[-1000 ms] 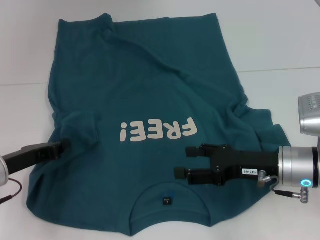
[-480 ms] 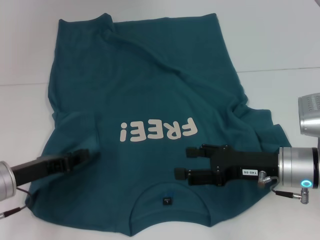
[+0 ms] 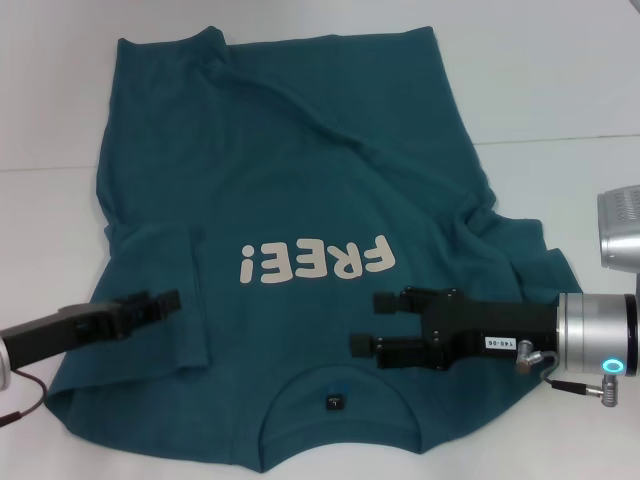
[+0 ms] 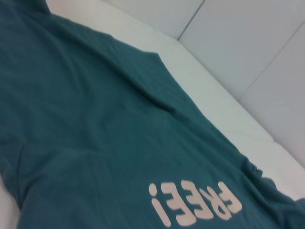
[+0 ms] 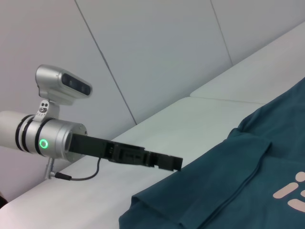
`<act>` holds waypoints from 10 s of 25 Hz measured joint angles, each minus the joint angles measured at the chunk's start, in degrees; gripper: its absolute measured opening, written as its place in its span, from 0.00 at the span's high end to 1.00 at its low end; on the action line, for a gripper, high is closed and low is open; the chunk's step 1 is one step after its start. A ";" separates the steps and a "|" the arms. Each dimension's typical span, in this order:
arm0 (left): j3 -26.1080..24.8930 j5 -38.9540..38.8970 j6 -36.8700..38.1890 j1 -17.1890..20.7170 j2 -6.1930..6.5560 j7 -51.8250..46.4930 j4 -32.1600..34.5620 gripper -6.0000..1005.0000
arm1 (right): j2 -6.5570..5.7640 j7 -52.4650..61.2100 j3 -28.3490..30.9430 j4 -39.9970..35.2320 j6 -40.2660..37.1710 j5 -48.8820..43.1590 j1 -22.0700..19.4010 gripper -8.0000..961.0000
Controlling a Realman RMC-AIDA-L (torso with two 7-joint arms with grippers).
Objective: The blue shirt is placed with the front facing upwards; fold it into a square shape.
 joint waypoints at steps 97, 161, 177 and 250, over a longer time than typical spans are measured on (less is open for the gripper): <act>-0.37 -5.53 -0.43 0.08 -0.19 4.22 -2.57 0.09 | -2.45 38.60 9.28 -10.03 27.16 -20.89 -0.52 0.76; -0.14 -5.95 -1.38 -0.52 -0.31 3.93 -3.98 0.10 | -4.66 36.77 16.06 -17.16 26.74 -17.85 -1.01 0.93; -0.14 -5.96 -1.97 -0.67 -0.33 3.70 -3.97 0.10 | -2.53 36.05 14.03 -16.83 24.96 -17.79 3.13 0.91; -0.05 -5.61 -2.16 -0.68 -0.42 4.21 -4.85 0.10 | -1.06 37.61 3.46 -7.04 33.05 -13.37 1.06 0.73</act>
